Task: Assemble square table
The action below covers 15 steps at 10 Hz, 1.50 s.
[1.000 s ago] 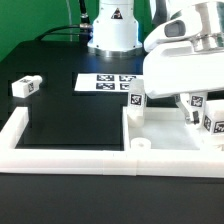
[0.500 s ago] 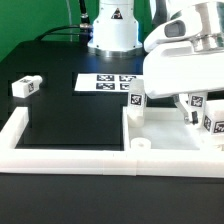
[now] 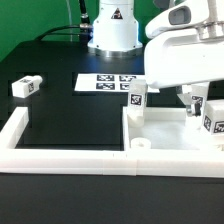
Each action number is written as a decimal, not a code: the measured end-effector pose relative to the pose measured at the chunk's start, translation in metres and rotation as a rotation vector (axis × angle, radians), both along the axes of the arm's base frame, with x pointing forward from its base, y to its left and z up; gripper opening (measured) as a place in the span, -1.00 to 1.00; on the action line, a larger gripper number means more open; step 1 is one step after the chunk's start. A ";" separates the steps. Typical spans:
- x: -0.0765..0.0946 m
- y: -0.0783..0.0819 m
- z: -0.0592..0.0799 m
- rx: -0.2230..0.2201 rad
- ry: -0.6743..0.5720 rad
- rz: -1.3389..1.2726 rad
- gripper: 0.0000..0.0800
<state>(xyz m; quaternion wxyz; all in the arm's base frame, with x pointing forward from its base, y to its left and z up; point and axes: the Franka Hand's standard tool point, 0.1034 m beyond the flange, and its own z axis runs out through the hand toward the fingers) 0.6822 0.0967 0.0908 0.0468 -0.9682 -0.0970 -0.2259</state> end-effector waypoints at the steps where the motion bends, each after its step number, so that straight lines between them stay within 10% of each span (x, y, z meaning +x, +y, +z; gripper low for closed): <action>1: -0.005 0.002 -0.004 0.004 0.090 0.006 0.62; 6: -0.010 0.006 -0.005 0.012 0.453 0.023 0.62; 9: -0.006 0.010 -0.005 0.024 0.426 -0.013 0.62; 11: -0.006 0.010 -0.005 0.024 0.427 -0.014 -0.01; 15: -0.006 0.011 -0.006 0.097 0.458 -0.294 -0.22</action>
Offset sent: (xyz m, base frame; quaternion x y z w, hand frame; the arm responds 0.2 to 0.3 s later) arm 0.0099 -0.0158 -0.0017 -0.0201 -0.2111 0.0090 0.9772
